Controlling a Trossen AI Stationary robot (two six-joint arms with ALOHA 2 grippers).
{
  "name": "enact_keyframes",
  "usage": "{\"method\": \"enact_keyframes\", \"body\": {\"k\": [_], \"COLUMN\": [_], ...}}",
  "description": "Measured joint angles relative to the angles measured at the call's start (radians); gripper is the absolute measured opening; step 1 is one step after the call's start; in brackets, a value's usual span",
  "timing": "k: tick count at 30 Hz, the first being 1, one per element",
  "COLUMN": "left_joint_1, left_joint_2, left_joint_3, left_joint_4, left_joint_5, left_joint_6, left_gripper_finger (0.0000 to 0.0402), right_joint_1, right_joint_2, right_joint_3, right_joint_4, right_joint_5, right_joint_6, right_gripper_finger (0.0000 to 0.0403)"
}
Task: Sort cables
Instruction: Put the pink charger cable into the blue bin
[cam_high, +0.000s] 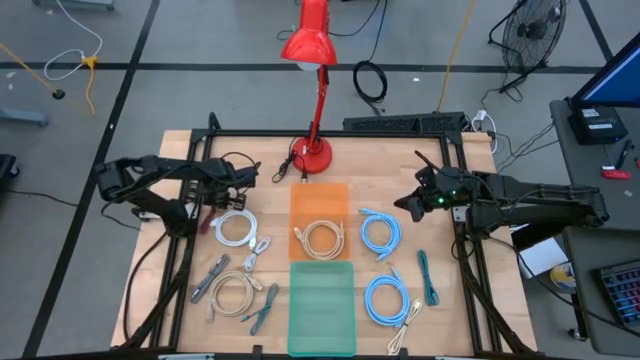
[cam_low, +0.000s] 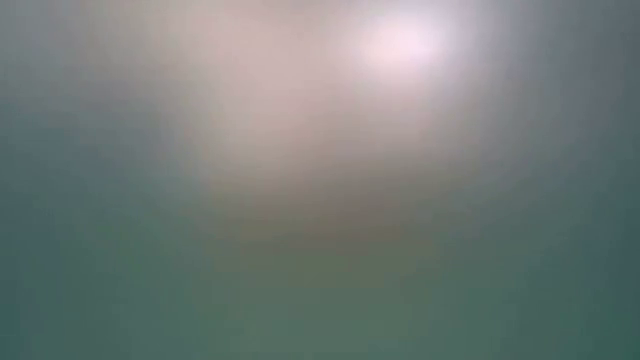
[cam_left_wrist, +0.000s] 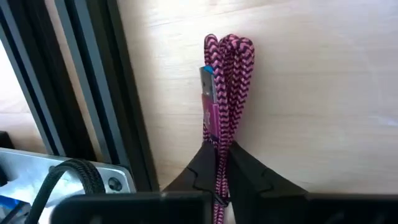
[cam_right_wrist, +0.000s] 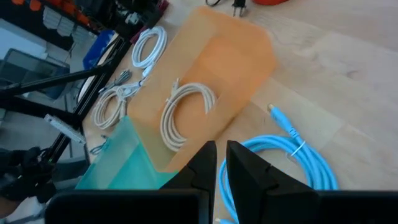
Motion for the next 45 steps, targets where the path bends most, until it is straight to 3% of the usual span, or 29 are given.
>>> {"method": "enact_keyframes", "body": {"k": [7,19,23,29,34,38,41,45], "left_joint_1": [-0.008,-0.025,-0.099,-0.309,-0.511,-0.631,-0.689,-0.731], "left_joint_2": [-0.043,-0.377,-0.475,-0.541,-0.513,-0.417,-0.293,-0.085], "left_joint_3": [0.03,0.213,0.236,0.26,0.264,0.279,0.363,0.567], "left_joint_4": [-0.052,-0.218,-0.149,0.004,0.352,0.634,0.684,0.619], "left_joint_5": [0.017,-0.005,0.096,0.124,0.099,0.042,0.04,0.106], "left_joint_6": [0.007,-0.051,-0.067,-0.144,-0.157,-0.121,-0.071,0.043], "left_gripper_finger": [0.001,0.0008,0.0008,0.0008,0.0008,0.0008,0.0008,0.0008], "right_joint_1": [0.0,0.0,0.0,0.0,0.0,0.0,0.0,-0.001], "right_joint_2": [0.0,0.0,0.0,0.0,0.0,0.0,0.0,0.004], "right_joint_3": [0.0,0.0,0.0,0.0,0.0,0.0,0.0,0.0], "right_joint_4": [0.0,0.015,0.015,0.015,0.015,0.015,0.015,0.015], "right_joint_5": [-0.001,0.0,0.0,0.0,0.002,0.004,0.005,0.027], "right_joint_6": [-0.001,-0.004,-0.01,-0.025,-0.043,-0.052,-0.067,-0.084], "right_gripper_finger": [0.0029,0.0029,0.0029,0.0029,0.0029,0.0029,0.0029,0.0029]}}
